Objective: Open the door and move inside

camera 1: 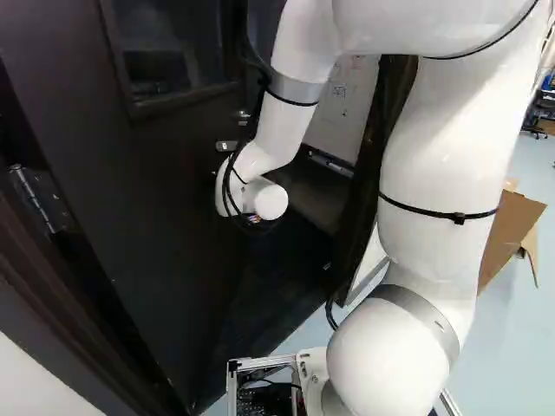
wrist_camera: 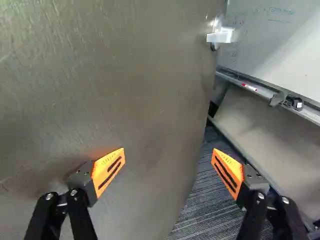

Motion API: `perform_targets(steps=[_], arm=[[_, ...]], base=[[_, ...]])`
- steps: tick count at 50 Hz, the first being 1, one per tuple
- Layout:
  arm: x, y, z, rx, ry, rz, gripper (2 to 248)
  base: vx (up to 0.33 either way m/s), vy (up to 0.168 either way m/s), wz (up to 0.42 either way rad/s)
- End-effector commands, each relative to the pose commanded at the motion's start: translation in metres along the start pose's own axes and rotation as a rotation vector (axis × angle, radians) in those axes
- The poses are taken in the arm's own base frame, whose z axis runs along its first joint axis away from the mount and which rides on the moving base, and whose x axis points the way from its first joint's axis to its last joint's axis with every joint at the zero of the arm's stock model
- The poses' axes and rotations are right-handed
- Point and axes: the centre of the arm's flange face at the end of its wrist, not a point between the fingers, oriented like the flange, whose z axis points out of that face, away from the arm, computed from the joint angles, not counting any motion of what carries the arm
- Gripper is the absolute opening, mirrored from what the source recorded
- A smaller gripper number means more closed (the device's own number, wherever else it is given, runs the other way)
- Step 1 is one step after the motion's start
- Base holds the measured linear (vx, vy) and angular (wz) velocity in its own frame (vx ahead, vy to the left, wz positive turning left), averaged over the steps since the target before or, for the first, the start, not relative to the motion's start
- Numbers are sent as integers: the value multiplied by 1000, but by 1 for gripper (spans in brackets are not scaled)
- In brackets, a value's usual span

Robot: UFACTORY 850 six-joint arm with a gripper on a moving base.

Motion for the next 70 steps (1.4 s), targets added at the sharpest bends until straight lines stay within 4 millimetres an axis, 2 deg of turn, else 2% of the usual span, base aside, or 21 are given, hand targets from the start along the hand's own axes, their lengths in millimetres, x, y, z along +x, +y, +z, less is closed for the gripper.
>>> perform_targets(steps=[70], arm=[[-1, -79, 37, 58, 8, 30, 247]], base=[[0, 0, 0]])
